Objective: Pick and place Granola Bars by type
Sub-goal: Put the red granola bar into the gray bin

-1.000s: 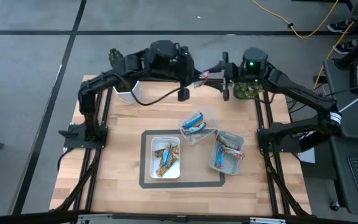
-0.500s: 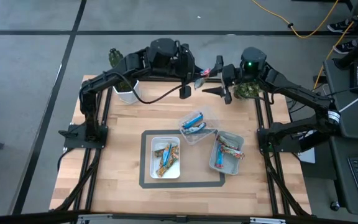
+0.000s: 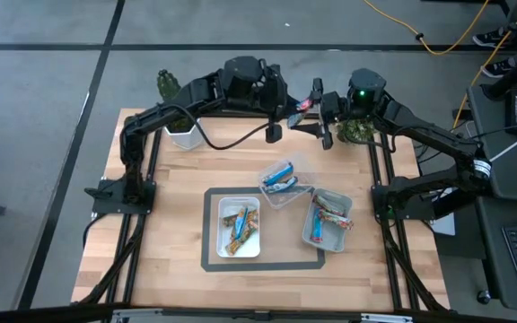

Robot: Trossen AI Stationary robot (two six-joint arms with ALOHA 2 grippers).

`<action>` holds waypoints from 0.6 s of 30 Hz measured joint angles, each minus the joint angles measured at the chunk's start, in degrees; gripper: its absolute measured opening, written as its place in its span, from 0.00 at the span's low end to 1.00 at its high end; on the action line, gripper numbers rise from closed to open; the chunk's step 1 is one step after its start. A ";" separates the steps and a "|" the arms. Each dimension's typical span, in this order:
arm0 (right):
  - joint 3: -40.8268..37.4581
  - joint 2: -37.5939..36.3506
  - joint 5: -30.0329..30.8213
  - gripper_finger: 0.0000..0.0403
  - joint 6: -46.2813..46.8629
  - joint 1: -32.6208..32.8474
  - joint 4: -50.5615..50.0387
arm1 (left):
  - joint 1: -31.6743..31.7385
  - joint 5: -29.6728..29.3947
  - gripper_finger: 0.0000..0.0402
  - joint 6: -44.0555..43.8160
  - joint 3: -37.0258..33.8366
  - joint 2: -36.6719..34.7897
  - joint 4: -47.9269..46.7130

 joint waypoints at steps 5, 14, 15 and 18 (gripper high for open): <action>0.00 0.00 0.10 0.48 0.00 0.11 -0.60 | -0.32 0.00 0.07 -0.28 -0.02 -0.12 0.04; 0.09 0.00 0.15 0.23 -0.13 0.11 -1.57 | -0.24 -0.55 0.08 -0.70 -0.04 -0.37 -0.34; 0.09 0.00 0.15 0.21 -0.17 0.11 -1.57 | -0.24 -0.55 0.08 -0.38 -0.04 -0.37 -0.36; 0.09 0.00 0.15 0.16 -0.20 0.11 -1.72 | -0.31 -0.52 0.11 0.83 -0.04 -0.37 -0.81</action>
